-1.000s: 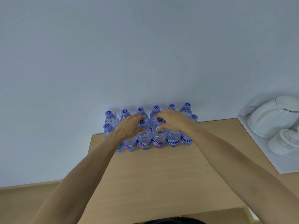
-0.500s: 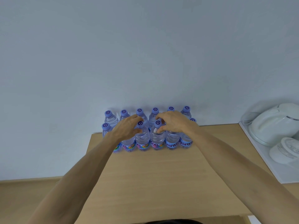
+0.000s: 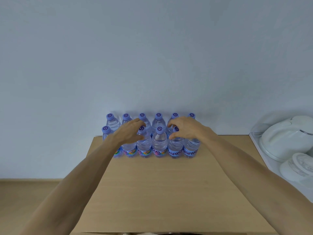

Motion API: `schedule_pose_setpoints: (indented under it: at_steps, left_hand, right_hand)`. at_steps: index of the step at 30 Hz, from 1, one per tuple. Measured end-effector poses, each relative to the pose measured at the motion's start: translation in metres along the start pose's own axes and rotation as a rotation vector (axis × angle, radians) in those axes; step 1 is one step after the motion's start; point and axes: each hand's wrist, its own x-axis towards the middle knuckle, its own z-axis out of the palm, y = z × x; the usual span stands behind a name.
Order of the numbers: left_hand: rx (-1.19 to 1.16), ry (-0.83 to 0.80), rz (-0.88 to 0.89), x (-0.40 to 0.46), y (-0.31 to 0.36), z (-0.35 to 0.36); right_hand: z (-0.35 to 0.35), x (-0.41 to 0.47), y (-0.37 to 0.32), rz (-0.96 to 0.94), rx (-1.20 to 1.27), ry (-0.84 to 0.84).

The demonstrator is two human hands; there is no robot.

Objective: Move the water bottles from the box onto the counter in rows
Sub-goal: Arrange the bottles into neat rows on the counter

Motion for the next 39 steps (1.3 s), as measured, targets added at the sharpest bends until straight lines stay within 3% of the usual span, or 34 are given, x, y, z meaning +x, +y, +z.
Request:
schedule_pose_setpoints:
  at_steps: [2,6,9,18,28,31,36,39]
  left_hand:
    - [0.088,-0.014,-0.027,0.002,0.005,-0.004]
    - [0.477,-0.135,-0.122,0.003,0.005,-0.014]
    - [0.546,-0.125,-0.177,-0.001,-0.001,-0.017]
    - [0.287,-0.117,-0.307,-0.019,-0.010,-0.032]
    - [0.296,-0.115,-0.211,-0.025,-0.018,-0.035]
    - [0.338,-0.052,-0.138,-0.024,-0.026,-0.033]
    - [0.036,0.144,0.060,-0.012,-0.007,-0.022]
    - [0.013,0.157,0.174,-0.001,0.026,-0.013]
  right_hand:
    - [-0.001,-0.004,0.002,0.010,-0.007,0.012]
    - [-0.002,-0.012,0.008,0.024,-0.033,0.020]
    - [-0.002,-0.014,0.011,0.057,-0.030,0.034]
    - [-0.008,0.007,-0.027,0.022,-0.043,0.039]
    - [-0.002,0.020,-0.056,0.033,-0.093,0.054]
    - [-0.002,0.011,-0.047,0.088,-0.046,0.040]
    - [-0.005,-0.013,-0.020,0.160,-0.021,0.105]
    - [-0.005,-0.027,-0.003,0.201,-0.033,0.085]
